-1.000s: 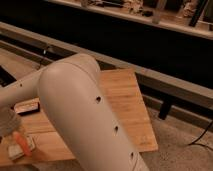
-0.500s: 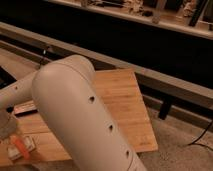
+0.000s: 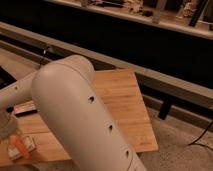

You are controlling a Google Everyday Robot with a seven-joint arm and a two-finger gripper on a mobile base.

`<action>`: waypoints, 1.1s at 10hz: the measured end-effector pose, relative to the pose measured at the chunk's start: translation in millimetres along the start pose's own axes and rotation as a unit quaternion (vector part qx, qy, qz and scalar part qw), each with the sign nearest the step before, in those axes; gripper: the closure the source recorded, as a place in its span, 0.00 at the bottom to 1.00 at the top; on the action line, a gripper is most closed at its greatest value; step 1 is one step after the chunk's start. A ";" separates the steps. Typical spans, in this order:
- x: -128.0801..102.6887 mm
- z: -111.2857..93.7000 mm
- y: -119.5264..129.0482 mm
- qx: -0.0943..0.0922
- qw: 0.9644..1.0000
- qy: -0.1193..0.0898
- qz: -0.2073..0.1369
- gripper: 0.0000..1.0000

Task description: Place the pepper on the white sponge

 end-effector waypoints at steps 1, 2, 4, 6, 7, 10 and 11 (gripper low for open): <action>0.0 0.0 -0.1 0.000 1.000 0.000 0.000 0.56; 0.0 0.0 -0.1 0.000 1.000 0.000 0.000 0.47; 0.0 0.4 -0.1 0.000 1.000 0.000 0.000 0.29; 0.1 0.9 -0.1 0.000 1.000 0.001 0.000 0.20; 0.1 0.9 -0.1 0.000 1.000 0.001 0.000 0.20; 0.1 0.9 -0.1 0.000 1.000 0.001 0.000 0.20; 0.1 0.9 -0.1 0.000 1.000 0.001 0.000 0.20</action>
